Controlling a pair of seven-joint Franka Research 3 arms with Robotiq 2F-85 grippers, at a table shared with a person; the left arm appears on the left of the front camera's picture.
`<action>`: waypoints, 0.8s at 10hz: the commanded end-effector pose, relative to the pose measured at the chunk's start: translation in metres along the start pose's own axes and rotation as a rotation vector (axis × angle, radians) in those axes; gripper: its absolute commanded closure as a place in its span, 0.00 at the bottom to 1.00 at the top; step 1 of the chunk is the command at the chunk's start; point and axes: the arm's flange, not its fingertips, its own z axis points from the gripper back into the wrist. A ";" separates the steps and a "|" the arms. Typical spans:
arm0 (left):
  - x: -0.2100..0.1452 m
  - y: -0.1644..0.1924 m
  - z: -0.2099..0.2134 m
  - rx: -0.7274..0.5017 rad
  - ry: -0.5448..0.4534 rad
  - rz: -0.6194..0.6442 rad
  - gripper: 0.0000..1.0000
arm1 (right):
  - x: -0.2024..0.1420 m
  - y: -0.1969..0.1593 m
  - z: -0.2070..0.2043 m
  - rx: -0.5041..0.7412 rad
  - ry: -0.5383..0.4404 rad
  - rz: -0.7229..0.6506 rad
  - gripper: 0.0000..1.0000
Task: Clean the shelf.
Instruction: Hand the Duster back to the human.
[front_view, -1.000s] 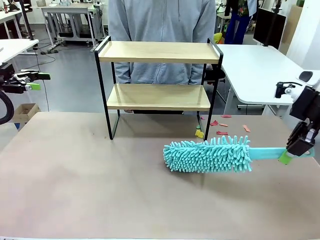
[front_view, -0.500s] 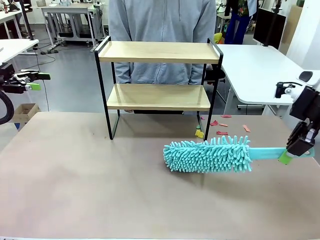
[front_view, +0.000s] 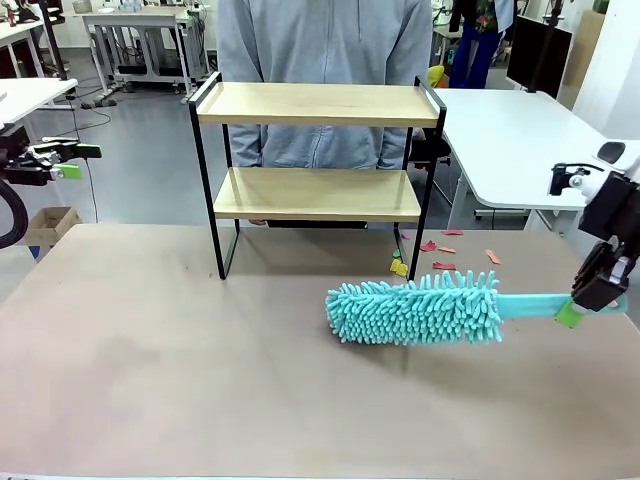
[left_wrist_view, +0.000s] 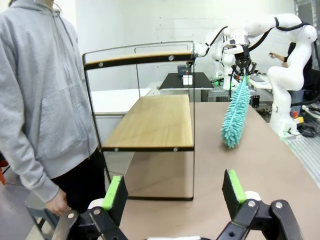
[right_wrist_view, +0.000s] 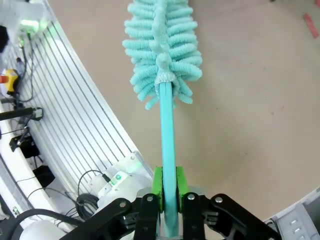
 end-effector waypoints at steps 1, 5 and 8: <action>0.022 -0.054 -0.026 0.027 0.005 -0.012 0.00 | 0.014 -0.021 0.005 -0.001 -0.117 0.068 0.87; 0.038 -0.143 -0.076 0.054 -0.004 -0.043 0.00 | 0.032 -0.051 0.007 0.037 -0.294 0.247 0.87; 0.031 -0.198 -0.104 0.091 -0.044 -0.022 0.00 | 0.054 -0.065 0.007 0.068 -0.364 0.440 0.87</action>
